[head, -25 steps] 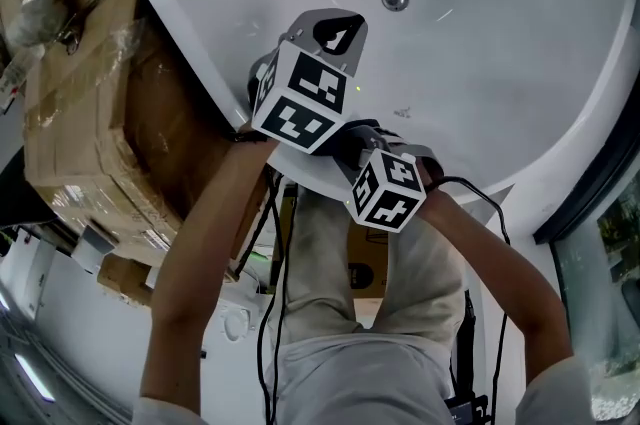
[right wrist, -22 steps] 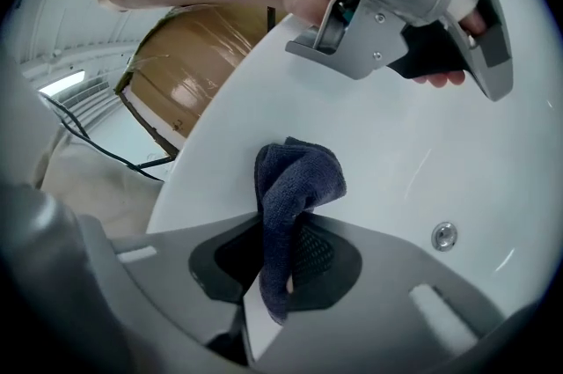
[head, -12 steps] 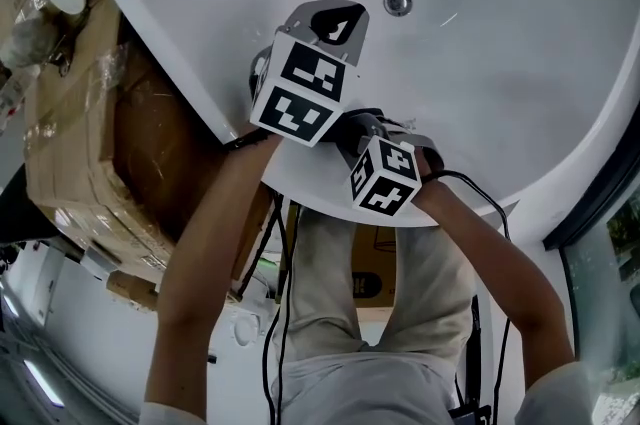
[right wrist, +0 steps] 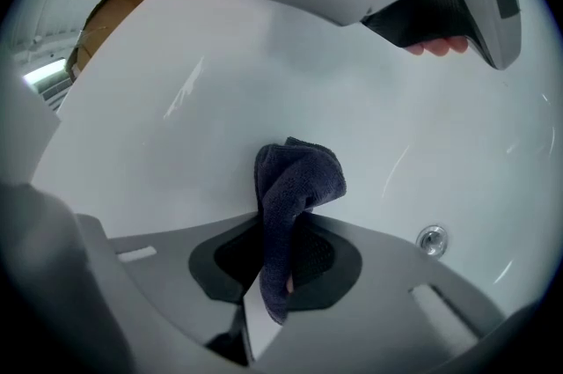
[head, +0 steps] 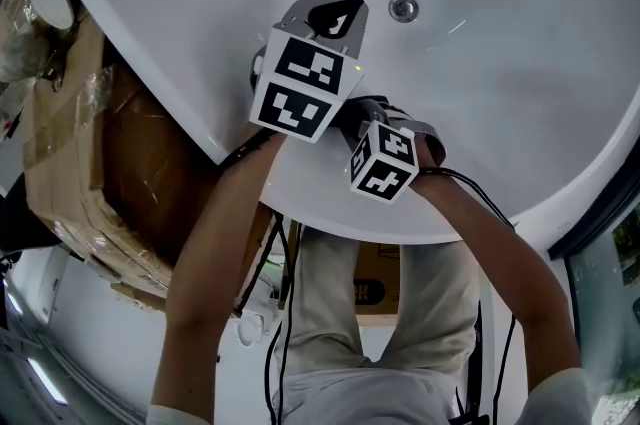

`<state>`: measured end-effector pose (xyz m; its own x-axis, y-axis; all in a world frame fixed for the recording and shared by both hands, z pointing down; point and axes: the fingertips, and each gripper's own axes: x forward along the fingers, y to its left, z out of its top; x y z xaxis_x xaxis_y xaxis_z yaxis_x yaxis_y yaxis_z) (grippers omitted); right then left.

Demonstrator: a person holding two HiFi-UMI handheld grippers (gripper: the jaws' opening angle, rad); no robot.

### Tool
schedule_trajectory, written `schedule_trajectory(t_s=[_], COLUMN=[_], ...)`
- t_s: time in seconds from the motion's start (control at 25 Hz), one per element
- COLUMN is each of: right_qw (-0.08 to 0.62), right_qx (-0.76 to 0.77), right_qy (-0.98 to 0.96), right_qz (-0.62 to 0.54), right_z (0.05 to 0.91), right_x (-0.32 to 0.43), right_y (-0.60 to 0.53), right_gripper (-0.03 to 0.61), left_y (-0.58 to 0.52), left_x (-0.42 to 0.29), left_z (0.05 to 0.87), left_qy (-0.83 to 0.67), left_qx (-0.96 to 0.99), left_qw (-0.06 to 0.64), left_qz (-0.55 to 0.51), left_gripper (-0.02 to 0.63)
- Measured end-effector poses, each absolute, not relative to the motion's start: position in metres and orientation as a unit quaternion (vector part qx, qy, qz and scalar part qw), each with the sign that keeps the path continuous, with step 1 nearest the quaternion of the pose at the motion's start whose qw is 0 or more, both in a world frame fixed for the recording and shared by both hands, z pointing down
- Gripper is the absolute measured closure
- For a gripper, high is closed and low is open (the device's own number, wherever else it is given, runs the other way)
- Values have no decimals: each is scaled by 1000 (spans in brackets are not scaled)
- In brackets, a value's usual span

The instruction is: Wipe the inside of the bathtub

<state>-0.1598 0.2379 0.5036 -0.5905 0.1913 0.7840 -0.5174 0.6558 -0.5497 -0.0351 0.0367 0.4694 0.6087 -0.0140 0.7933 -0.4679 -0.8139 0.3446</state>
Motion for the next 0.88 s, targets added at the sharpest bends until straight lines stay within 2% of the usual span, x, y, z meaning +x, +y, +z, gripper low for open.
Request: schedule_trajectory(t_s=[0.88], right_qw=[480], right_qx=[101], right_qy=[-780], right_qz=[388], right_z=[610], right_x=[-132], right_y=[208], right_gripper=[529], left_y=[34], left_x=[-27], left_z=[510], left_qy=[-151], left_qx=[838], left_qw=[304], left_qz=[427], left_gripper=[615])
